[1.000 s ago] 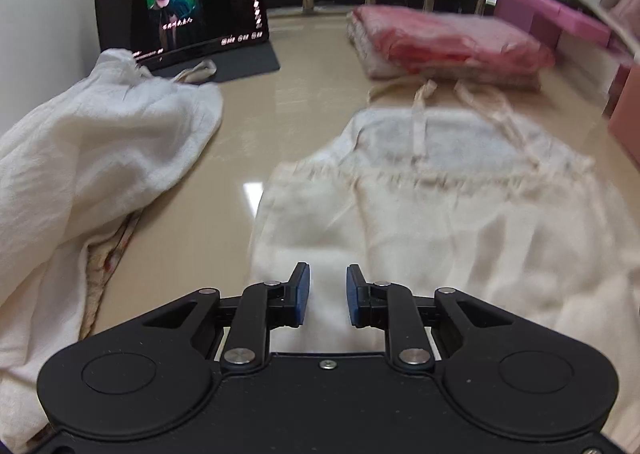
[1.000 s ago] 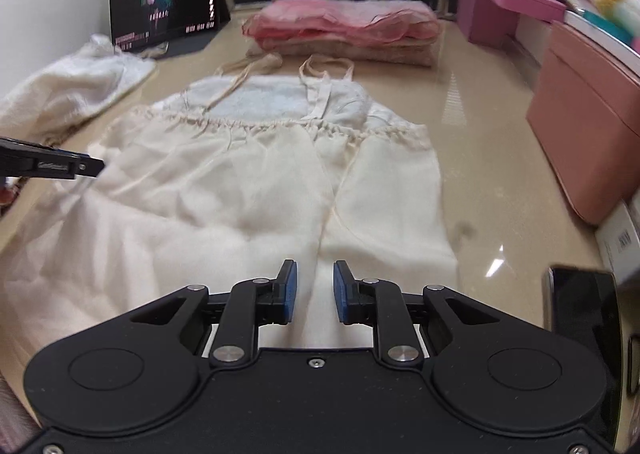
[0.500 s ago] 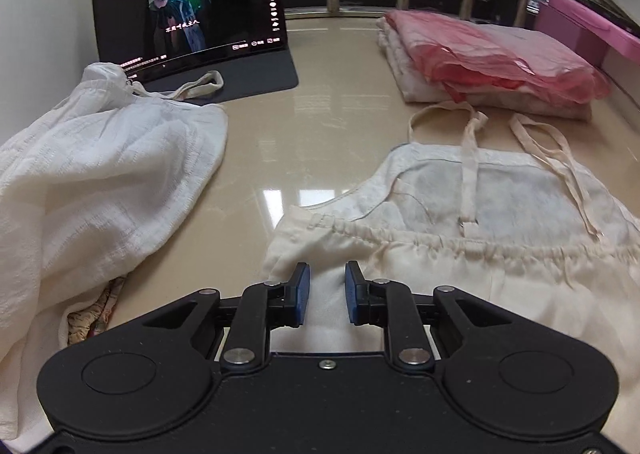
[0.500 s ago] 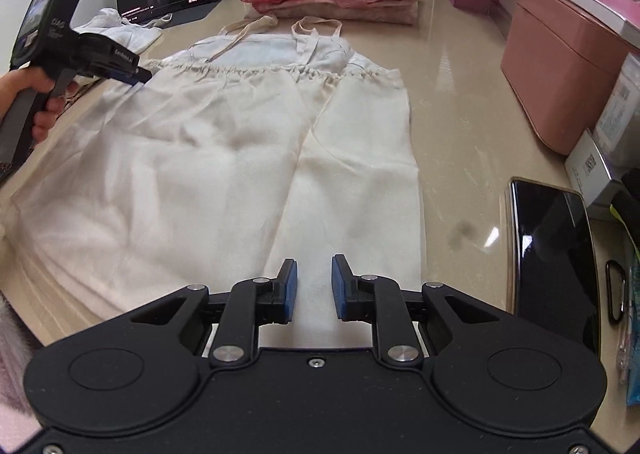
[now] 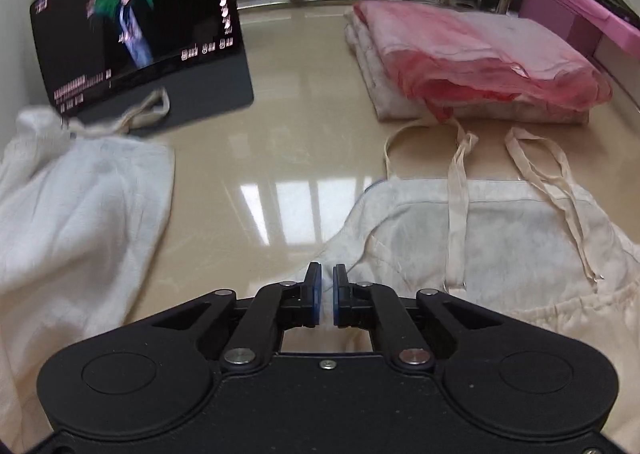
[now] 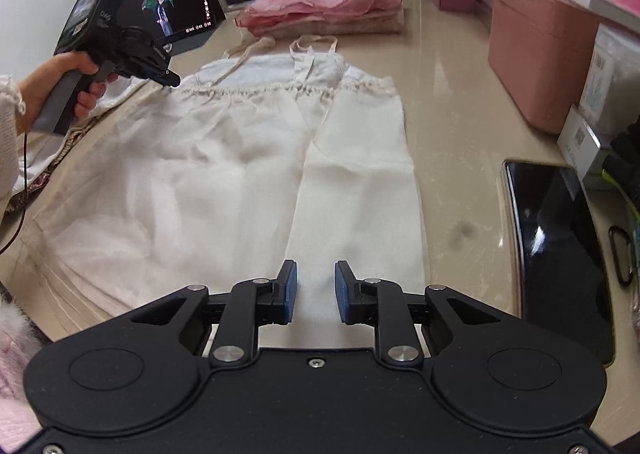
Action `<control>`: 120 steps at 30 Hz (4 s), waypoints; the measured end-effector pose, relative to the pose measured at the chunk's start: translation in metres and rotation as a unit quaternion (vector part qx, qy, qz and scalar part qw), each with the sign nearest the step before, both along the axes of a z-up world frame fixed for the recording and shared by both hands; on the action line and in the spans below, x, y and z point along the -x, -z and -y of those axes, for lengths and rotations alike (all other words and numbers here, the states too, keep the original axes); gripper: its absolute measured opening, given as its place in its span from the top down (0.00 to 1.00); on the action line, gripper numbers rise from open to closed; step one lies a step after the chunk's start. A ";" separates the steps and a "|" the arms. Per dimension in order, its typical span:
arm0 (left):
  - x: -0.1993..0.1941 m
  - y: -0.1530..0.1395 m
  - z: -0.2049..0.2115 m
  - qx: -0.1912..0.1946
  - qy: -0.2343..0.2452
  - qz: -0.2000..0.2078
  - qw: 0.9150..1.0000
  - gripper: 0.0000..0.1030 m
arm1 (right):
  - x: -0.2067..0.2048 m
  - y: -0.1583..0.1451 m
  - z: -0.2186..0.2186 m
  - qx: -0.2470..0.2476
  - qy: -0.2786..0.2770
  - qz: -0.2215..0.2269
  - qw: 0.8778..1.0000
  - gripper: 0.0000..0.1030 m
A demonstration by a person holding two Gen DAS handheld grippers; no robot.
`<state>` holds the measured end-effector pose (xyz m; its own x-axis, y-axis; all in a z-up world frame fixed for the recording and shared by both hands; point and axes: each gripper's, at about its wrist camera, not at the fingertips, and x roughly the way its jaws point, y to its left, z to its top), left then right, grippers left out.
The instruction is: Fold clothes
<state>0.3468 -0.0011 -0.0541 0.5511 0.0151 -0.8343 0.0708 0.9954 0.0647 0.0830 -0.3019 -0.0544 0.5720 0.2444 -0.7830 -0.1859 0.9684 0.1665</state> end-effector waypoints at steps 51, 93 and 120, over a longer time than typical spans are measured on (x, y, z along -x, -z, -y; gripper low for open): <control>0.196 -0.081 -0.065 0.110 0.009 0.131 0.985 0.00 | -0.042 -0.103 -0.038 0.004 0.006 0.123 0.992 0.00; 0.329 -0.065 -0.034 0.093 -0.031 0.061 0.993 0.00 | 0.095 -0.080 -0.094 -0.007 0.061 0.038 0.997 0.01; 0.265 -0.054 -0.031 0.152 -0.036 0.062 0.986 0.00 | 0.015 -0.074 -0.095 -0.141 0.030 0.009 0.990 0.00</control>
